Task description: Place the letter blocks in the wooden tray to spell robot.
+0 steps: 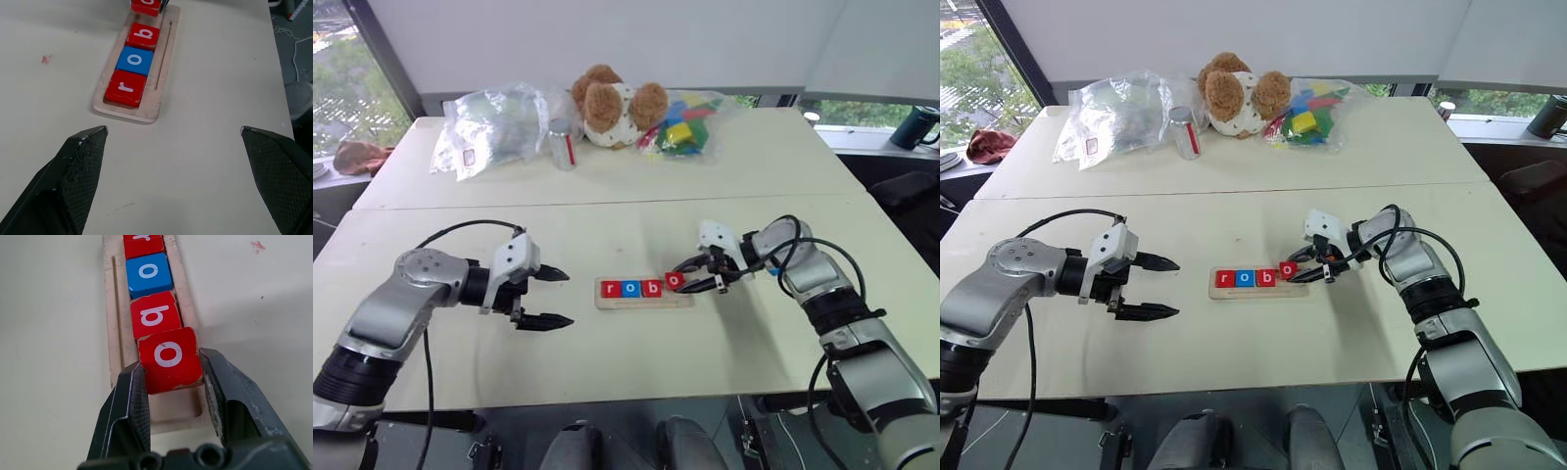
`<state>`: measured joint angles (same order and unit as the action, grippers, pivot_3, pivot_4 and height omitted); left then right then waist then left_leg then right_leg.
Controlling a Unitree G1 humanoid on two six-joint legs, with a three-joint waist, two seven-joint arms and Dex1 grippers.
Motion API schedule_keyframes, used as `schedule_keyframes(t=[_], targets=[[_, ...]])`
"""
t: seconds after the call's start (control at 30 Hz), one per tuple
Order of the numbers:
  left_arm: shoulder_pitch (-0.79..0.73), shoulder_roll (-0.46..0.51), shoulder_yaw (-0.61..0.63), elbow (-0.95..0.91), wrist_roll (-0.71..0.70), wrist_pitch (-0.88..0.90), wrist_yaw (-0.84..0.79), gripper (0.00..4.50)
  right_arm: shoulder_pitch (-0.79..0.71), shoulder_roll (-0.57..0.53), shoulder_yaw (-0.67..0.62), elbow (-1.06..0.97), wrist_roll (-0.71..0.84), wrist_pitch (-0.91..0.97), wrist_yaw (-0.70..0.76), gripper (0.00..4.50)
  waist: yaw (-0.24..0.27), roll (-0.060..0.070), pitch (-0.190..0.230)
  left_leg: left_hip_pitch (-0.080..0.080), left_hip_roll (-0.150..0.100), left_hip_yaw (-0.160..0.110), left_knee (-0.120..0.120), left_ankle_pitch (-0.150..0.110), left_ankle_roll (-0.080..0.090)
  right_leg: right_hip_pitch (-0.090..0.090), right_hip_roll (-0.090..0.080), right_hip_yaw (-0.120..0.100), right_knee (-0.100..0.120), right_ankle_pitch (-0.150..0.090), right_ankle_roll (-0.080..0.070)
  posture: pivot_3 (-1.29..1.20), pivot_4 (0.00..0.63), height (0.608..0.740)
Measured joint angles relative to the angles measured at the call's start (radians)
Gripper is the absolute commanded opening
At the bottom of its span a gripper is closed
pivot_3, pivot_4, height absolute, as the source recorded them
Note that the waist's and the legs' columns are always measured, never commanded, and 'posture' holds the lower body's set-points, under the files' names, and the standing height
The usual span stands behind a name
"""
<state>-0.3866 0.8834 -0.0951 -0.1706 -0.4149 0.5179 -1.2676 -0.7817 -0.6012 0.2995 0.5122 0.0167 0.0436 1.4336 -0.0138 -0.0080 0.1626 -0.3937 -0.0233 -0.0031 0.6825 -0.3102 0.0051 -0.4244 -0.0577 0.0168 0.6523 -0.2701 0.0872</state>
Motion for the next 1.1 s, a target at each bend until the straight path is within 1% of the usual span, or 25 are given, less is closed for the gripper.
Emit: schedule_keyframes(t=[0.43, 0.5, 0.57, 0.6, 0.63, 0.67, 0.7, 0.87, 1.0, 1.1], targets=[[0.001, -0.002, 0.0, -0.001, -0.001, 0.0, 0.011, 4.5, 0.003, 0.015, 0.007, -0.001, -0.004, 0.002, -0.006, 1.13, -0.001, 0.0, 0.0, 0.0, 0.0, 0.0, 0.0, 0.0, 0.0, 0.0, 0.0, 0.0, 0.0, 0.0, 0.0, 0.0, 0.15, 0.74], [0.001, -0.002, 0.0, -0.001, 0.0, 0.0, 0.011, 4.5, 0.006, 0.017, 0.007, -0.003, -0.004, 0.006, -0.01, 2.17, -0.001, 0.0, 0.0, 0.0, 0.0, 0.0, 0.0, 0.0, 0.0, 0.0, 0.0, 0.0, 0.0, 0.0, 0.0, 0.0, 0.15, 0.74], [0.001, -0.002, 0.0, -0.001, 0.0, 0.0, 0.011, 4.5, 0.008, 0.024, 0.007, -0.003, -0.004, 0.011, -0.015, 2.85, -0.001, 0.0, 0.0, 0.0, 0.0, 0.0, 0.0, 0.0, 0.0, 0.0, 0.0, 0.0, 0.0, 0.0, 0.0, 0.0, 0.15, 0.74], [0.001, -0.002, 0.0, -0.001, 0.0, 0.0, 0.011, 4.5, 0.01, 0.025, 0.007, -0.006, -0.004, 0.014, -0.015, 3.38, -0.001, 0.0, 0.0, 0.0, 0.0, 0.0, 0.0, 0.0, 0.0, 0.0, 0.0, 0.0, 0.0, 0.0, 0.0, 0.0, 0.15, 0.74], [0.001, -0.002, 0.0, -0.001, 0.0, 0.0, 0.012, 4.5, 0.014, 0.025, 0.007, -0.011, -0.004, 0.015, -0.016, 3.6, -0.001, 0.0, 0.0, 0.0, 0.0, 0.0, 0.0, 0.0, 0.0, 0.0, 0.0, 0.0, 0.0, 0.0, 0.0, 0.0, 0.15, 0.74], [0.001, -0.002, 0.0, -0.001, 0.0, 0.0, 0.012, 4.5, 0.016, 0.026, 0.007, -0.014, -0.004, 0.016, -0.017, 4.15, 0.0, 0.0, 0.0, 0.0, 0.0, 0.0, 0.0, 0.0, 0.0, 0.0, 0.0, 0.0, 0.0, 0.0, 0.0, 0.0, 0.15, 0.74], [0.001, -0.002, 0.0, 0.0, 0.0, -0.001, 0.012, 4.5, 0.017, 0.026, 0.007, -0.018, -0.004, 0.017, -0.019, 4.46, 0.0, 0.0, 0.0, 0.0, 0.0, 0.0, 0.0, 0.0, 0.0, 0.0, 0.0, 0.0, 0.0, 0.0, 0.0, 0.0, 0.15, 0.74], [0.001, -0.003, 0.0, 0.001, 0.0, -0.001, 0.016, 4.5, 0.017, 0.026, 0.003, -0.042, 0.005, 0.039, -0.024, 4.46, -0.001, 0.0, 0.0, 0.0, 0.0, 0.0, 0.0, 0.0, 0.0, 0.0, 0.0, 0.0, 0.0, 0.0, 0.0, 0.0, 0.15, 0.74], [0.001, -0.003, 0.0, 0.004, 0.001, -0.003, 0.023, 4.5, 0.02, 0.01, -0.015, -0.108, 0.034, 0.091, -0.013, 4.46, 0.001, 0.0, 0.0, 0.0, 0.0, 0.0, 0.0, 0.0, 0.0, 0.0, 0.0, 0.0, 0.0, 0.0, 0.0, 0.0, 0.15, 0.74], [0.001, -0.004, 0.0, 0.007, 0.001, -0.004, 0.026, 4.5, 0.05, -0.005, -0.025, -0.151, 0.045, 0.108, -0.015, 4.46, 0.002, 0.0, 0.0, 0.0, 0.0, 0.0, 0.0, 0.0, 0.0, 0.0, 0.0, 0.0, 0.0, 0.0, 0.0, 0.0, 0.15, 0.74]])
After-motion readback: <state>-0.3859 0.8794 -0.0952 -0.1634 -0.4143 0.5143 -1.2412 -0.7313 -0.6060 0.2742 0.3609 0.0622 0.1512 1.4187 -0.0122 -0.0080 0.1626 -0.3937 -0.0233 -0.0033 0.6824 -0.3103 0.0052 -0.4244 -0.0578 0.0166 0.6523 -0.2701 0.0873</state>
